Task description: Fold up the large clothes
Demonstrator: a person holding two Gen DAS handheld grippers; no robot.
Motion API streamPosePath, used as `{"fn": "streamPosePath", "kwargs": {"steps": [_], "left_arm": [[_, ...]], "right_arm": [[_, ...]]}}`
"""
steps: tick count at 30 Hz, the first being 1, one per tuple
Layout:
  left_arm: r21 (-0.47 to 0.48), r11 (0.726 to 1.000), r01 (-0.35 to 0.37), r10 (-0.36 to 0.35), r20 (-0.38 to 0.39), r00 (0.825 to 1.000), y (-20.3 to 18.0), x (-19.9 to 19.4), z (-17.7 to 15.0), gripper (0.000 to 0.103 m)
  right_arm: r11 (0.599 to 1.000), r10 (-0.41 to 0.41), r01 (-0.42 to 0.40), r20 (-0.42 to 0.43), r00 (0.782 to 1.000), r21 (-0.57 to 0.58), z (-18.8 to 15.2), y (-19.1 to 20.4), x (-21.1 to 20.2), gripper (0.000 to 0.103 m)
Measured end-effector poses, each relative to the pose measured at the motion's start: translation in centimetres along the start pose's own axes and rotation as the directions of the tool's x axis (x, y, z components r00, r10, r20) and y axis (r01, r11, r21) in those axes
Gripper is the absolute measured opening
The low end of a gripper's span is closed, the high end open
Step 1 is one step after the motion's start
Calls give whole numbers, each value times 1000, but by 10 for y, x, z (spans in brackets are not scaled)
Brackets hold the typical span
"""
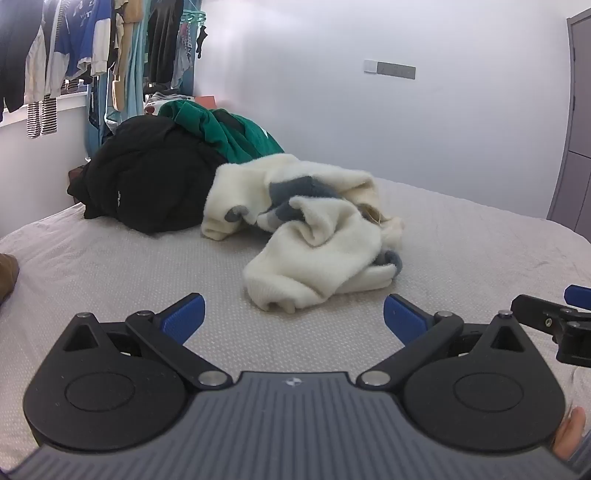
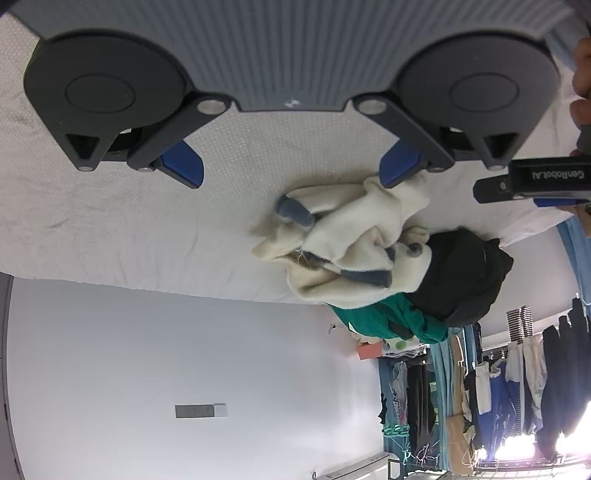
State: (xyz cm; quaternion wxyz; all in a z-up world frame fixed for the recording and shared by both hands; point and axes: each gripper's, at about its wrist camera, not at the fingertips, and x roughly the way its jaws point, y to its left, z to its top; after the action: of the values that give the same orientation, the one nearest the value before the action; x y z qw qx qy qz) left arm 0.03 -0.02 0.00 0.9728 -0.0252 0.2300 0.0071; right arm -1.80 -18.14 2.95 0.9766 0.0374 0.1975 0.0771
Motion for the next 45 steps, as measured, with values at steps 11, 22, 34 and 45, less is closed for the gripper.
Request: {"fn": "streamPosePath", "kwargs": {"steps": [11, 22, 34, 45], "left_arm": [[-1, 1000, 4, -4, 1, 1000, 0, 3, 1, 103], [1, 1000, 3, -3, 0, 1000, 1, 3, 0, 103], [1, 1000, 5, -5, -1, 1000, 1, 1, 0, 103], [6, 1000, 4, -4, -1, 1000, 0, 3, -1, 103]], "right_arm": [[1000, 1, -1, -8, 1000, 2, -1, 1, 2, 103], [1000, 0, 0, -11, 1000, 0, -2, 2, 2, 103], [1000, -1, 1, -11, 1000, 0, -2, 2, 1, 103], [1000, -1, 1, -15, 1000, -1, -6, 5, 4, 103]]}}
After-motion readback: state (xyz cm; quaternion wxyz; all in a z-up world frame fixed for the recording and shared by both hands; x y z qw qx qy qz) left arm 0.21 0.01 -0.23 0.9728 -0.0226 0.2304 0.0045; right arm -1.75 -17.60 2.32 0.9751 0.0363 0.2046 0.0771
